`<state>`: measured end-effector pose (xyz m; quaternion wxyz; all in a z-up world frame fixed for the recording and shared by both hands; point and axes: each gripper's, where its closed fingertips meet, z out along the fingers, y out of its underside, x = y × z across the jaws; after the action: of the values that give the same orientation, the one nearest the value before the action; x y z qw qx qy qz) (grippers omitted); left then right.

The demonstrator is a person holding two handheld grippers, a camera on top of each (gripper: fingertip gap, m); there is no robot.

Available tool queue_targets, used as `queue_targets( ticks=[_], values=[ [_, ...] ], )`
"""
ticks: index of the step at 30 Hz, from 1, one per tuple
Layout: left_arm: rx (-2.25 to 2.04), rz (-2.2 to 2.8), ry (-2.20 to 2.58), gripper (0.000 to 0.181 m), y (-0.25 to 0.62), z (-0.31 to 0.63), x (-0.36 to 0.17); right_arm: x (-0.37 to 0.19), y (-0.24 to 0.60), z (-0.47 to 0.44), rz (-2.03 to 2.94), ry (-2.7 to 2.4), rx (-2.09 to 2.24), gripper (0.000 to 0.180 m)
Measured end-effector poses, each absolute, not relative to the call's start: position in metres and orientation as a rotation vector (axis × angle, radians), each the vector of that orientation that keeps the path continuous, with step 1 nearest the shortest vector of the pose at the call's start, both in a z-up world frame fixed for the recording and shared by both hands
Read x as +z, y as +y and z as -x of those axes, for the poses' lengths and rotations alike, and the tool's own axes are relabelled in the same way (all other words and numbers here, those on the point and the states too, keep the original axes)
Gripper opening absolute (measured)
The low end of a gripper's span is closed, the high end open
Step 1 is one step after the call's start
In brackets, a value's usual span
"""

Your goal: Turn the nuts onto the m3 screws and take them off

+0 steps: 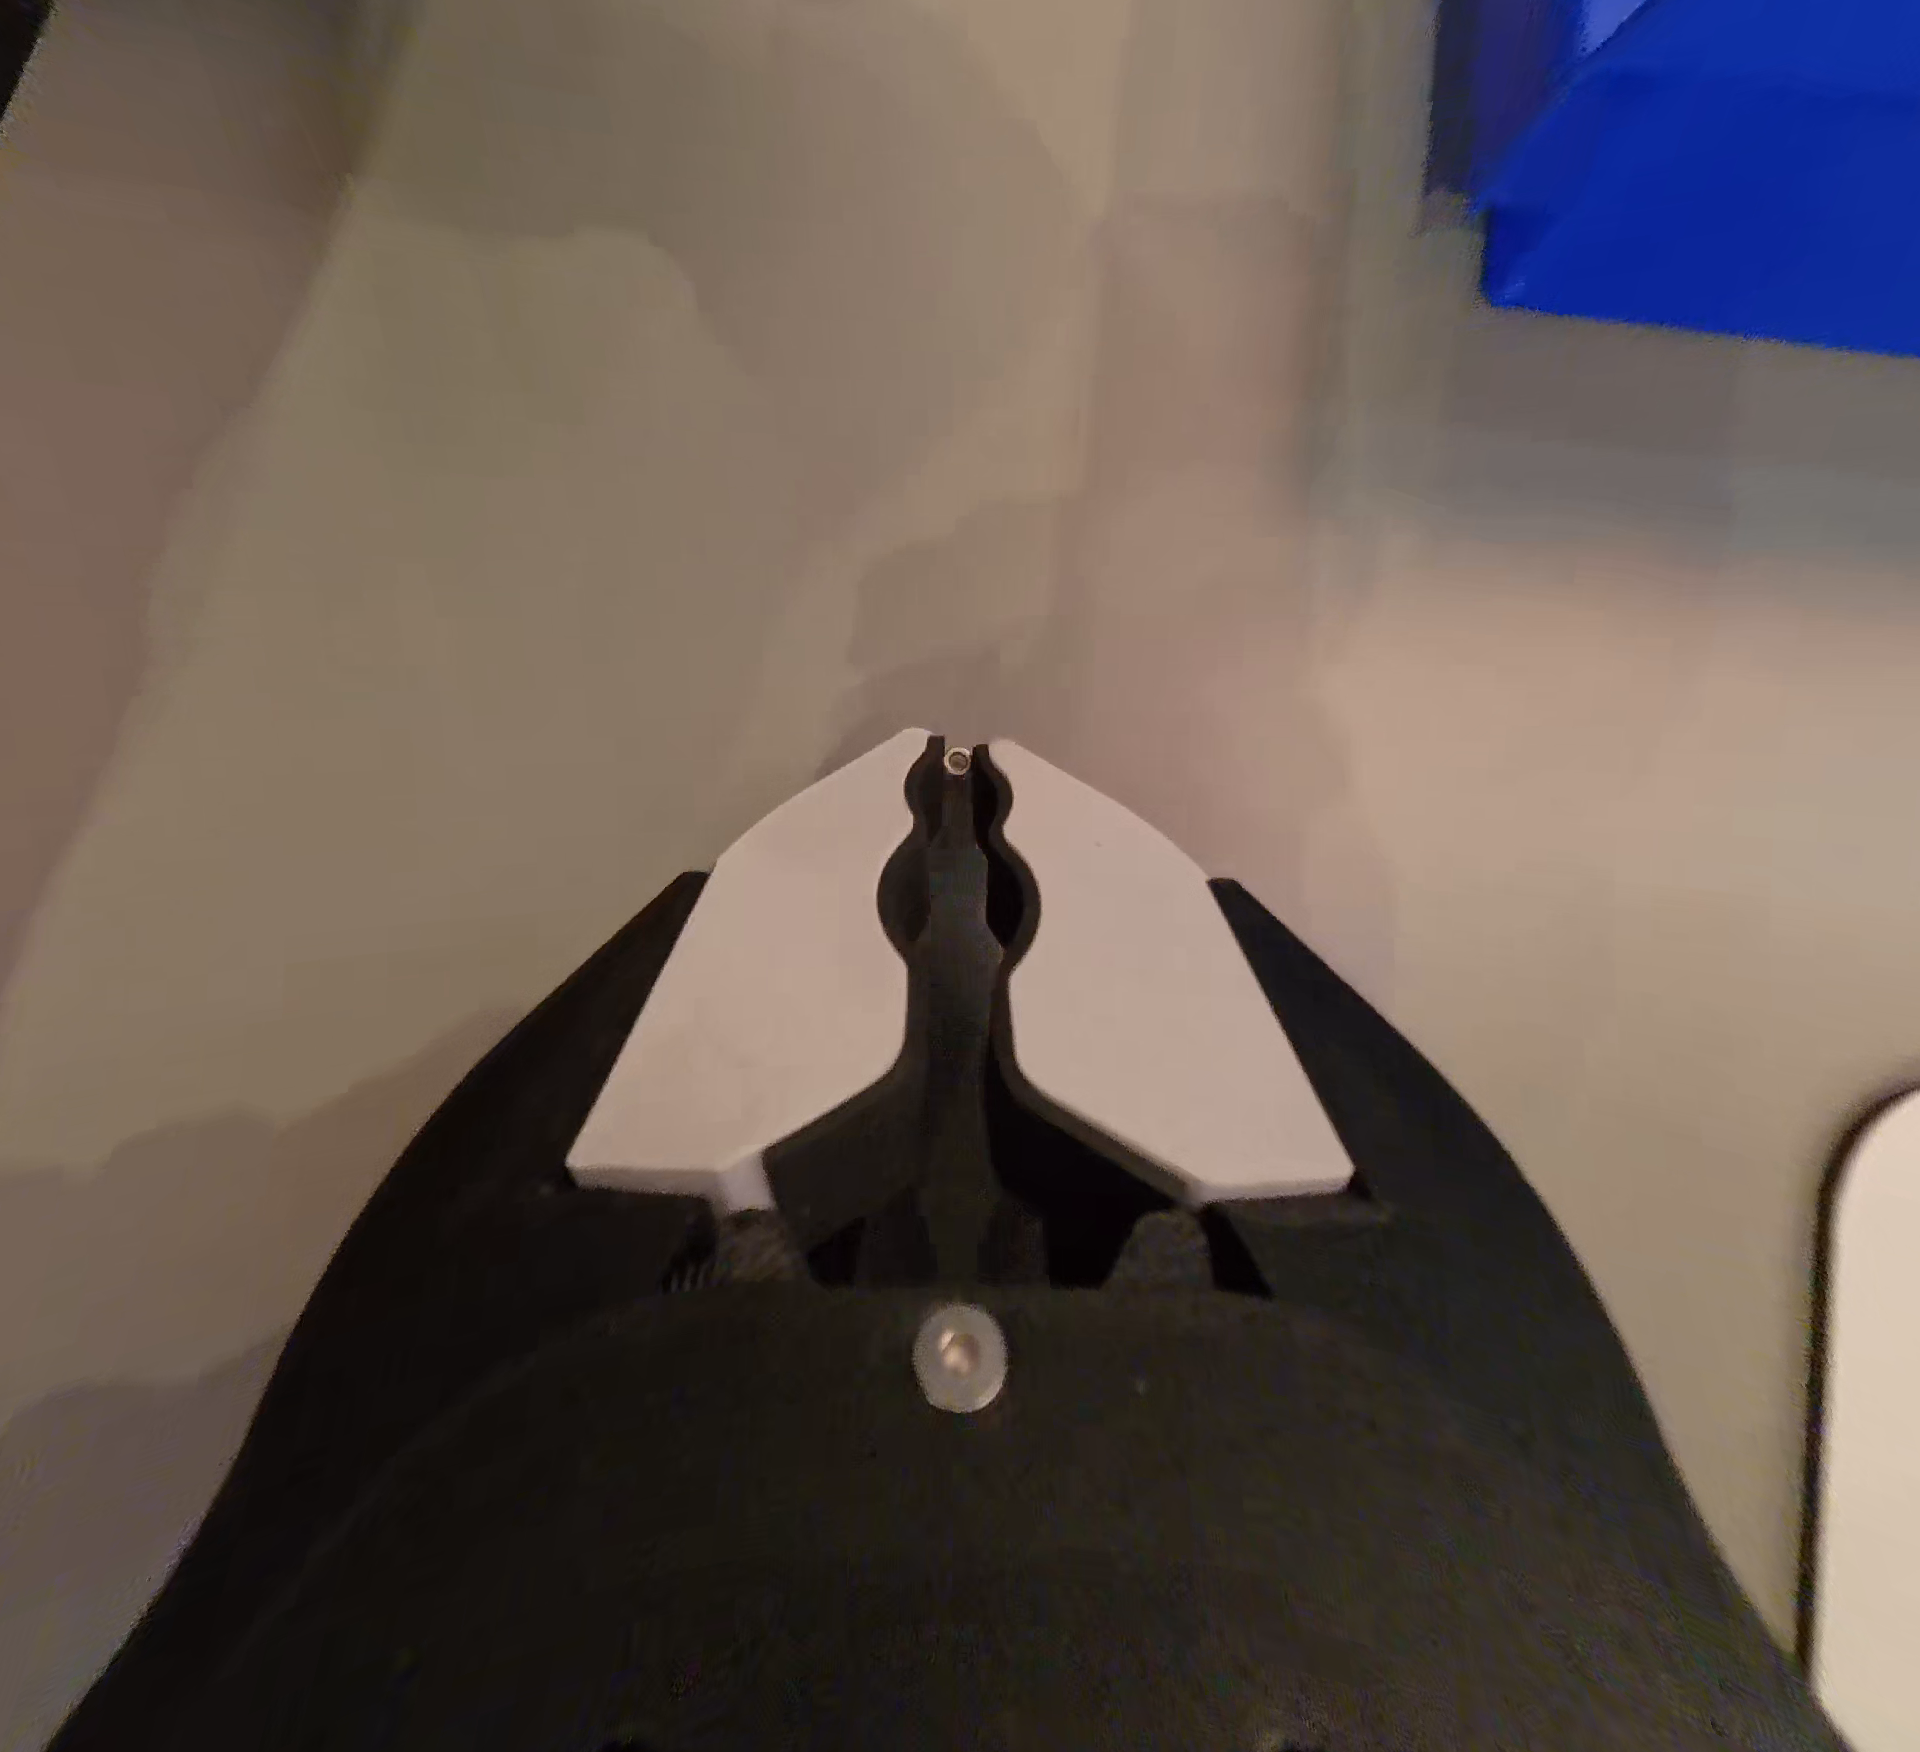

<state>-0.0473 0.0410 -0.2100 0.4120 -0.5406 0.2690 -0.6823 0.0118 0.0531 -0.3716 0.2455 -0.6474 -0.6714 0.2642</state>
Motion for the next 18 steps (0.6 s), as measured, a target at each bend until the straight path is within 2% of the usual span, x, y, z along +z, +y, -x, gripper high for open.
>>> queue_targets(
  ticks=[6, 18],
  values=[
    [-1.715, 1.362, 0.685, 0.003, 0.0406, 0.047, -0.2101, -0.3758, 0.0476, -0.0156, 1.756, -1.957, 0.721, 0.013],
    [-1.712, 1.36, 0.698, 0.003, 0.0394, 0.0473, -0.209, -0.3772, 0.0477, -0.0173, 1.524, -2.285, 0.668, 0.008]
  ],
)
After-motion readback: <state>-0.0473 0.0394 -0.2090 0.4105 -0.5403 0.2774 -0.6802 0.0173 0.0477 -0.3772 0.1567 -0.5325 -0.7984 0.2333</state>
